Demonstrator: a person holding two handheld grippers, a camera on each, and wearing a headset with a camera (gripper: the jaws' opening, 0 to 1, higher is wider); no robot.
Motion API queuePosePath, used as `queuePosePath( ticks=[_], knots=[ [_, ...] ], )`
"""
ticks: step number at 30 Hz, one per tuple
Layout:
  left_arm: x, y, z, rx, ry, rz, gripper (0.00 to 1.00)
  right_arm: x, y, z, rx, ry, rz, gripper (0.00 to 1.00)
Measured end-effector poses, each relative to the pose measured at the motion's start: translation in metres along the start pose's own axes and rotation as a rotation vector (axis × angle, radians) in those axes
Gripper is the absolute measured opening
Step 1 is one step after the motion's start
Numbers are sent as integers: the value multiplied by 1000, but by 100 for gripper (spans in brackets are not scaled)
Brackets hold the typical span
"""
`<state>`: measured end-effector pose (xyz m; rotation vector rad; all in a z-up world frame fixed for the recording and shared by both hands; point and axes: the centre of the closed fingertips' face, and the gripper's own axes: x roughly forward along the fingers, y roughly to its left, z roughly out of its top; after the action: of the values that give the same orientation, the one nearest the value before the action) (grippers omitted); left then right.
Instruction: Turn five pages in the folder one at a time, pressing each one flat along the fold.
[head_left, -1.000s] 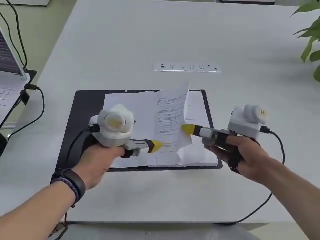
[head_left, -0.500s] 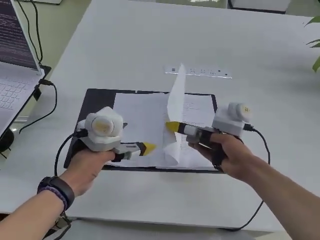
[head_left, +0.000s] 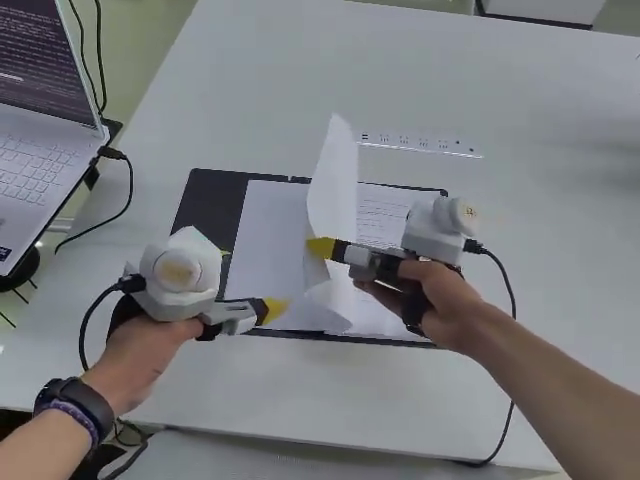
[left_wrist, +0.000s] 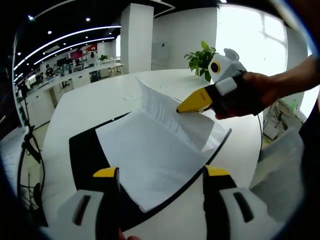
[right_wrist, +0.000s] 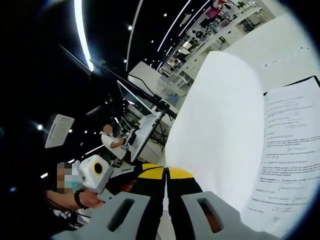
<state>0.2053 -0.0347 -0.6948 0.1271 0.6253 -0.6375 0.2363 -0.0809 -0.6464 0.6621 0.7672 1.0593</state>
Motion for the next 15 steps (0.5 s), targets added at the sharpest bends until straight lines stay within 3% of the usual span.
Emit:
queuePosePath(
  ticks=[6, 12, 15],
  knots=[
    [-5, 6, -13, -21, 12, 7, 67, 17, 4, -4, 11, 22, 18, 0],
    [-13, 14, -14, -32, 4, 29, 67, 32, 6, -11, 11, 56, 34, 0],
    [-16, 19, -16, -36, 2, 39, 67, 38, -1, -14, 13, 75, 35, 0]
  ],
)
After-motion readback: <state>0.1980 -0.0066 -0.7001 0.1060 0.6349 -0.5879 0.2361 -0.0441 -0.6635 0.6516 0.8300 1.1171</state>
